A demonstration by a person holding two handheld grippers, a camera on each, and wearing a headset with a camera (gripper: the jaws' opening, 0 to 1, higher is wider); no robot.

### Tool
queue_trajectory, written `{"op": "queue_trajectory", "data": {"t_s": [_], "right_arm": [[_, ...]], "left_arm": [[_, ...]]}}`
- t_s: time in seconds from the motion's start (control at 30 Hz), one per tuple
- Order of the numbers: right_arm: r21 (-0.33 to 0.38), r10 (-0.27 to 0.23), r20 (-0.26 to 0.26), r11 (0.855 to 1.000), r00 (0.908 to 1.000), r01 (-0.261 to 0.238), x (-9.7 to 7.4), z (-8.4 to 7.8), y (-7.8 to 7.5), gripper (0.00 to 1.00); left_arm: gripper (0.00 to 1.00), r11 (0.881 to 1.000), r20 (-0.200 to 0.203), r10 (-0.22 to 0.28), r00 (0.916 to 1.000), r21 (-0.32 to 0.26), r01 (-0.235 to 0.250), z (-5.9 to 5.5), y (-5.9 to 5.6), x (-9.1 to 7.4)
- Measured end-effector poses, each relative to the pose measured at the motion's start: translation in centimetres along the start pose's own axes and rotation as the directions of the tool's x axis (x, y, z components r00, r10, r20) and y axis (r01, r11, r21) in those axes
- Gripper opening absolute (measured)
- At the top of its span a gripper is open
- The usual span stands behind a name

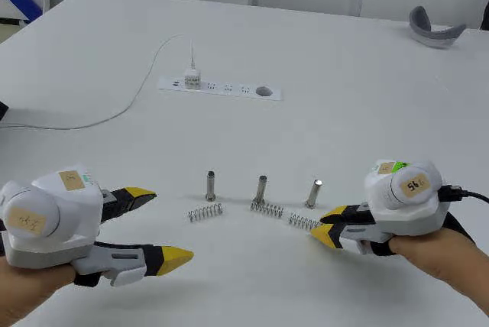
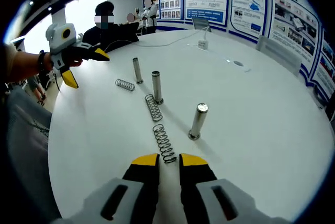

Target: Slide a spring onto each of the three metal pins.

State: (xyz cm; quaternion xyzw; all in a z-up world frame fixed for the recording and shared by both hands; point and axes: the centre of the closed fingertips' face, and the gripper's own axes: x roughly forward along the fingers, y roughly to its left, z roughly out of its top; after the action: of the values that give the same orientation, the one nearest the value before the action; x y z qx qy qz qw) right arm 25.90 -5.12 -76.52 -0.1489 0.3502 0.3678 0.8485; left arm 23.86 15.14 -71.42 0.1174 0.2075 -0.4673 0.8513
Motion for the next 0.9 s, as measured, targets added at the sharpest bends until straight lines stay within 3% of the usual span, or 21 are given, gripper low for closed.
{"op": "queue_trajectory", "data": {"t_s": [0.53, 0.9], "right_arm": [[-0.042, 0.026, 0.006, 0.999, 0.9997, -0.025, 0.3, -0.1, 0.3, 0.12], [-0.086, 0.021, -0.006, 0.996, 0.9998, -0.022, -0.5, 0.4, 0.8, 0.11]], "left_arm": [[0.67, 1.000, -0.014, -0.007, 0.9999, 0.002, 0.007, -0.1, -0.3, 0.0], [0.64, 0.997, -0.013, -0.065, 0.9978, 0.041, 0.065, 0.6, -2.3, 0.8]]}}
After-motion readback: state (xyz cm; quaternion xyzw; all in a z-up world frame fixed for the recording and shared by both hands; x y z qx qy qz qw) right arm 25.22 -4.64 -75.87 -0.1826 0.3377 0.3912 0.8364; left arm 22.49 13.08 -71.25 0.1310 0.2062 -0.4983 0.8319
